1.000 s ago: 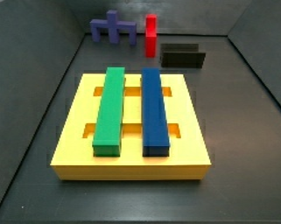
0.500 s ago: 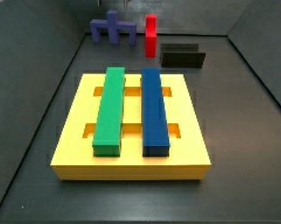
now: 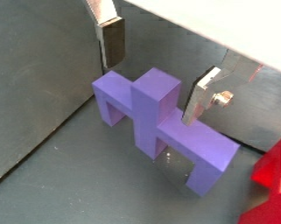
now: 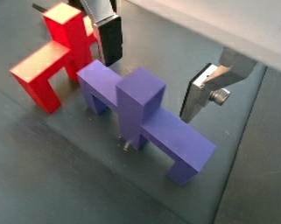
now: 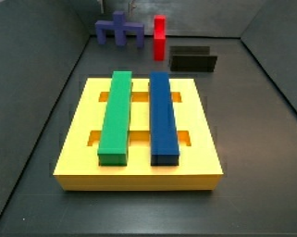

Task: Pick up the purple object. Move up. Move to above the board. Insert the purple object.
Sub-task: Pick up the purple object.

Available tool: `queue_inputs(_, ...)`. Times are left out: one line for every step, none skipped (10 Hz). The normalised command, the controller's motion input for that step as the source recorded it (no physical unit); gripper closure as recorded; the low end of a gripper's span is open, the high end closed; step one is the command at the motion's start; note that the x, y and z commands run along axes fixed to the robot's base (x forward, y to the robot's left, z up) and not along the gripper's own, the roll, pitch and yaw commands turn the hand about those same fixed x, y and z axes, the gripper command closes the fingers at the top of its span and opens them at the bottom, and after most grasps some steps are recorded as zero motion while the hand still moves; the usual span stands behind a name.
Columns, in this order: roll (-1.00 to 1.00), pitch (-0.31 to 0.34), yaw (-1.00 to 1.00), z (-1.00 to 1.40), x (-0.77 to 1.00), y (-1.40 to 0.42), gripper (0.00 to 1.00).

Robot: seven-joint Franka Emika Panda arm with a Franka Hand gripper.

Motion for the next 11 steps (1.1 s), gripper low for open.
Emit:
queue_inputs(0.18,-0.096,0.06,-0.27,-0.11,0.07,0.0)
queue_inputs(0.18,-0.079,0.06,-0.25,-0.09,0.11,0.0)
queue_inputs(0.15,-0.046,0.04,-0.19,-0.07,0.19,0.0)
queue_inputs(0.12,-0.03,0.04,-0.15,-0.03,0.2,0.0)
queue_inputs(0.12,-0.031,0.02,-0.13,0.0,0.08,0.0)
queue_inputs(0.12,-0.02,0.0,-0.09,0.0,0.0,0.0)
queue_inputs(0.1,0.0,0.0,-0.06,0.0,-0.05,0.0)
queue_inputs(0.08,0.0,0.03,-0.04,0.0,-0.07,0.0)
queue_inputs(0.06,0.0,0.16,-0.06,0.0,-0.05,0.0)
queue_inputs(0.05,0.0,0.17,-0.07,0.0,0.0,0.0)
queue_inputs(0.05,0.0,0.17,-0.07,0.0,0.0,0.0)
